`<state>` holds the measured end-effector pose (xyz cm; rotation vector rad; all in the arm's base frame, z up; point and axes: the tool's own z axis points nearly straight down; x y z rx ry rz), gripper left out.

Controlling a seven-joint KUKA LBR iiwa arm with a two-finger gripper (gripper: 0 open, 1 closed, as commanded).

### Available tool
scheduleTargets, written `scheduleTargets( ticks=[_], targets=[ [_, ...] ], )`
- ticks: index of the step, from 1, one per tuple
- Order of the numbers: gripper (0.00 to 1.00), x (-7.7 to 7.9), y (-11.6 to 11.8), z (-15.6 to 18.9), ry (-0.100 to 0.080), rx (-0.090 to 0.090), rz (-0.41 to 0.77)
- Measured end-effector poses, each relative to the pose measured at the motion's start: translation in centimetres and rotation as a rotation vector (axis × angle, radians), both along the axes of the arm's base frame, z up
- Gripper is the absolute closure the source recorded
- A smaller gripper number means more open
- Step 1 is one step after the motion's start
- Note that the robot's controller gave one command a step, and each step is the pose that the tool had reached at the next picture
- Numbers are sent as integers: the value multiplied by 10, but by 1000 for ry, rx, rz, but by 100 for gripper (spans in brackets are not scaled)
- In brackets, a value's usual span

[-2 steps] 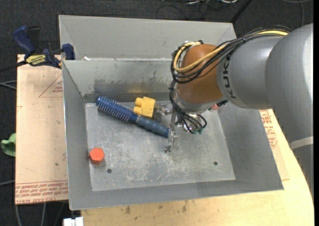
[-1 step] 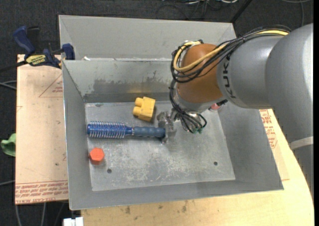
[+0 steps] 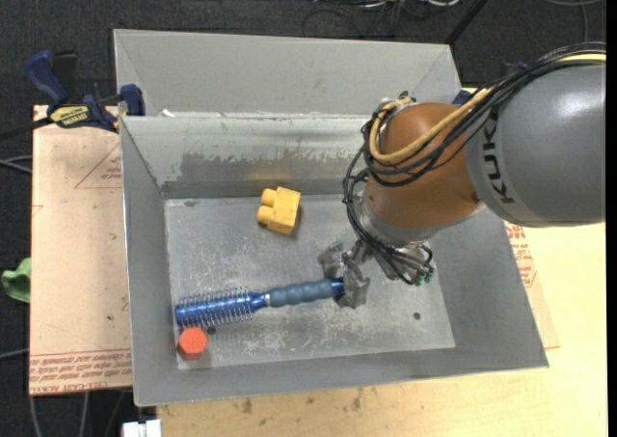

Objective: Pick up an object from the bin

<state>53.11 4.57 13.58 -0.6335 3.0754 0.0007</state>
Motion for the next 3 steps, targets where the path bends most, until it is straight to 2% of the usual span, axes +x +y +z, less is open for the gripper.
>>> scheduleTargets(
  ticks=[1, 2, 3],
  targets=[
    [100, 30, -4, 74, -11, 1, -30],
    [0, 28, -4, 70, -1, 1, -29],
    [0, 29, 3, -51, 9, 1, -10]
  ],
)
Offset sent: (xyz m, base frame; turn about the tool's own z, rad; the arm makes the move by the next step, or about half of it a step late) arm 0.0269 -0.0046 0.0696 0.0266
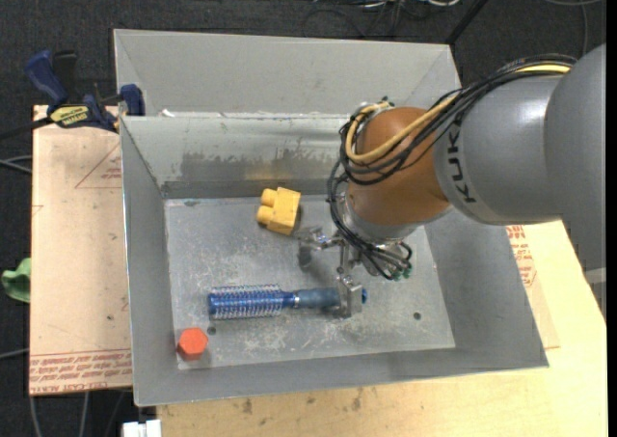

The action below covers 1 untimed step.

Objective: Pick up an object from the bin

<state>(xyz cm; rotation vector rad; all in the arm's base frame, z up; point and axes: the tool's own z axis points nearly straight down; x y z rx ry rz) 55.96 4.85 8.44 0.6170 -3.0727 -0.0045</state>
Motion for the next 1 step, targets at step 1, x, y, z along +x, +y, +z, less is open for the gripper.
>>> scheduleTargets(
  ticks=[1],
  targets=[
    [0, -1, 1, -15, -8, 0, -98]
  ],
)
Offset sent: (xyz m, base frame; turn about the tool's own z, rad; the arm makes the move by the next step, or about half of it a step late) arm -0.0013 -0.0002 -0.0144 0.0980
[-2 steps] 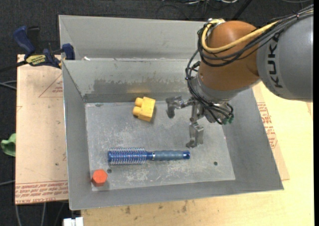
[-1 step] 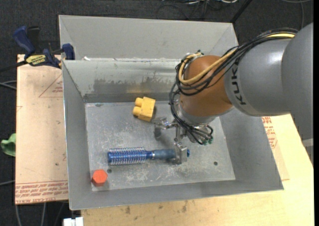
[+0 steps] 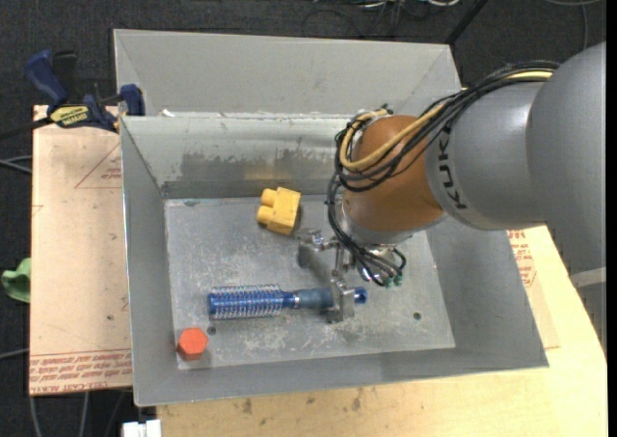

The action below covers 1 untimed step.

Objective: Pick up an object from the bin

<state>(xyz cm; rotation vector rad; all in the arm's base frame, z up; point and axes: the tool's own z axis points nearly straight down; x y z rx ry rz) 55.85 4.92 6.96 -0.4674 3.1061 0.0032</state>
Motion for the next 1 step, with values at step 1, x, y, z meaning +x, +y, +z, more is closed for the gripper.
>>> scheduleTargets(
  ticks=[1],
  targets=[
    [100, 0, 0, 1, -1, 0, 0]
  ],
)
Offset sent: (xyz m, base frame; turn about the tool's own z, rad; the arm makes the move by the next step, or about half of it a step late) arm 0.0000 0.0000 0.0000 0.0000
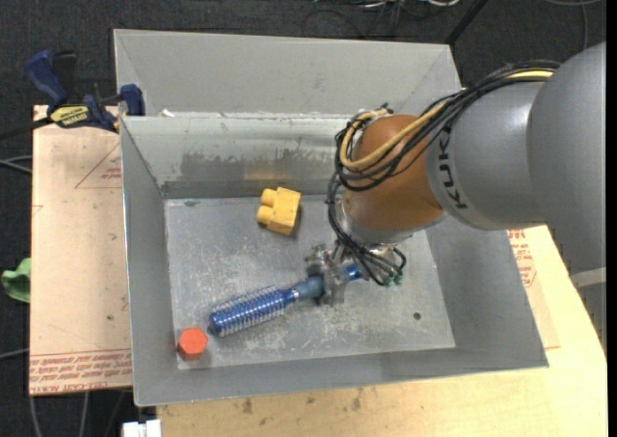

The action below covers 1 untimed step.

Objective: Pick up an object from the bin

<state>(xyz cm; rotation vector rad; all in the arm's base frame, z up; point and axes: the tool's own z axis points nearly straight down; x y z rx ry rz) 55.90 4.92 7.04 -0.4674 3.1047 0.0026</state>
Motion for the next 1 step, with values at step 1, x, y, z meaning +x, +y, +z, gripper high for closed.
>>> scheduleTargets(
  ticks=[1],
  targets=[
    [100, -21, -8, 214, -9, -2, 72]
  ],
)
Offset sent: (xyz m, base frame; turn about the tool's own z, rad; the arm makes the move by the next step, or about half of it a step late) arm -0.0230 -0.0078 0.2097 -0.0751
